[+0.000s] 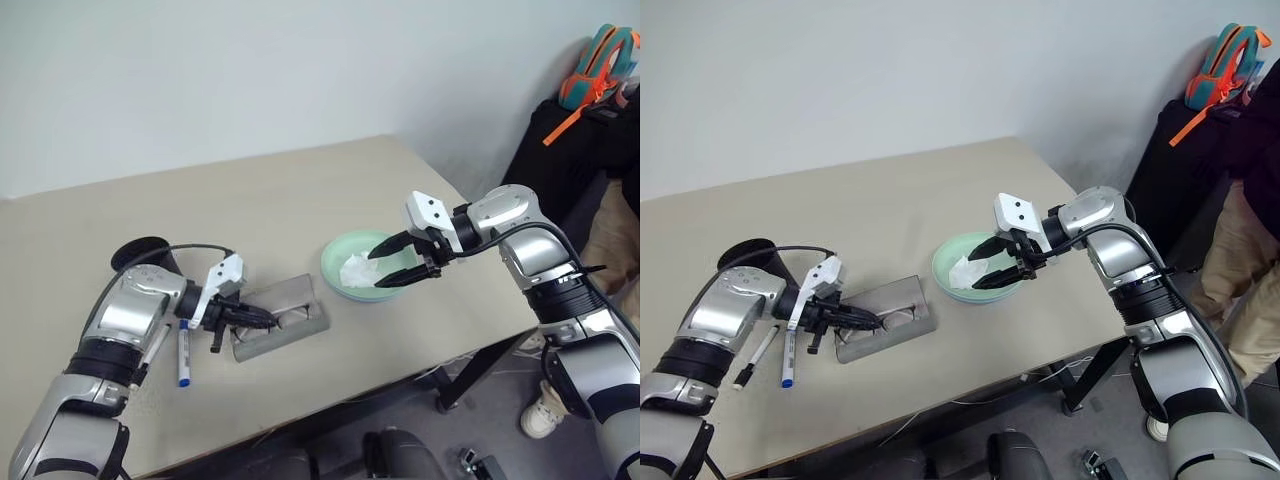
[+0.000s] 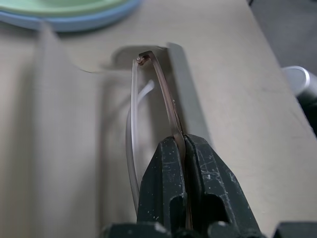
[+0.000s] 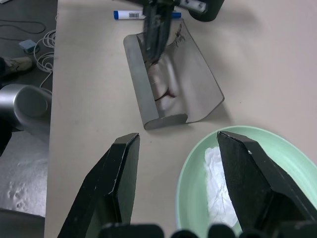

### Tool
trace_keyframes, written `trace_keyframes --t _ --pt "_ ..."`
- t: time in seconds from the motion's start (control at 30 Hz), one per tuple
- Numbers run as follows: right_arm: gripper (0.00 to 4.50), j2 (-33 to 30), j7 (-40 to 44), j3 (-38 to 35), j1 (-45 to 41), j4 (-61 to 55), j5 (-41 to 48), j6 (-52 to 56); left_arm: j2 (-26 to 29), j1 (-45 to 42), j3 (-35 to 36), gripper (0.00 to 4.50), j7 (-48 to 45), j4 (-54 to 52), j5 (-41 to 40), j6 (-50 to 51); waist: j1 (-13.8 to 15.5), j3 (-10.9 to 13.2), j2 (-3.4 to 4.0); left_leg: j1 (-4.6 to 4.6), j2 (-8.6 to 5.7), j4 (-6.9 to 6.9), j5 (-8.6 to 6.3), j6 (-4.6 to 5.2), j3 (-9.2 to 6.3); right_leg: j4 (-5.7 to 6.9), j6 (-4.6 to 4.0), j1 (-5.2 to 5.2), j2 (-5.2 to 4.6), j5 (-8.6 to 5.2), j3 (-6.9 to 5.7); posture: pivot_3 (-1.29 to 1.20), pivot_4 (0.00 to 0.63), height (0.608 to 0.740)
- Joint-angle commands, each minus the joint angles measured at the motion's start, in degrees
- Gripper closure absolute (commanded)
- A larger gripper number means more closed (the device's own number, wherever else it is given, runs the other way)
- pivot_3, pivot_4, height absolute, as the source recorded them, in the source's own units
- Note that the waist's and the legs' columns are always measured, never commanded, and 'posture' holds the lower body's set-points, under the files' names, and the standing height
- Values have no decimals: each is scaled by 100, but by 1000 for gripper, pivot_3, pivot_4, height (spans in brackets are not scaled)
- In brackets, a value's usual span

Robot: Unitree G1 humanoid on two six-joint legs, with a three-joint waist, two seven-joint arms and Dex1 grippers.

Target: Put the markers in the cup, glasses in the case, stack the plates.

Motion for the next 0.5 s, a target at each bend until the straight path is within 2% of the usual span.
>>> trace_keyframes --t 0.03,0.27,0.4,0.5 --pt "1779 -9 -43 -124 -107 -186 86 1 -11 108 50 4470 -7 -405 -54 52 1 -1 -1 -1 0 1 0 0 0 0 0 0 0 0 0 0 0 738" --pt "1779 21 -63 -106 -108 -168 72 -35 -2 234 80 4470 22 -649 -91 348 2 -2 -3 0 -12 3 -1 2 -1 1 0 1 -3 0 13 0 0 738" --pt "1779 29 -74 -103 -101 -162 64 -51 23 223 101 3509 28 -656 -85 453 1 -2 -4 1 -24 3 -3 7 -1 2 0 2 -3 0 29 0 0 738" --pt "1779 36 -78 -100 -101 -151 60 -60 -4 134 173 2488 147 -552 -8 280 -4 -3 -4 0 -29 3 -6 14 1 3 0 1 -1 0 42 0 0 738"
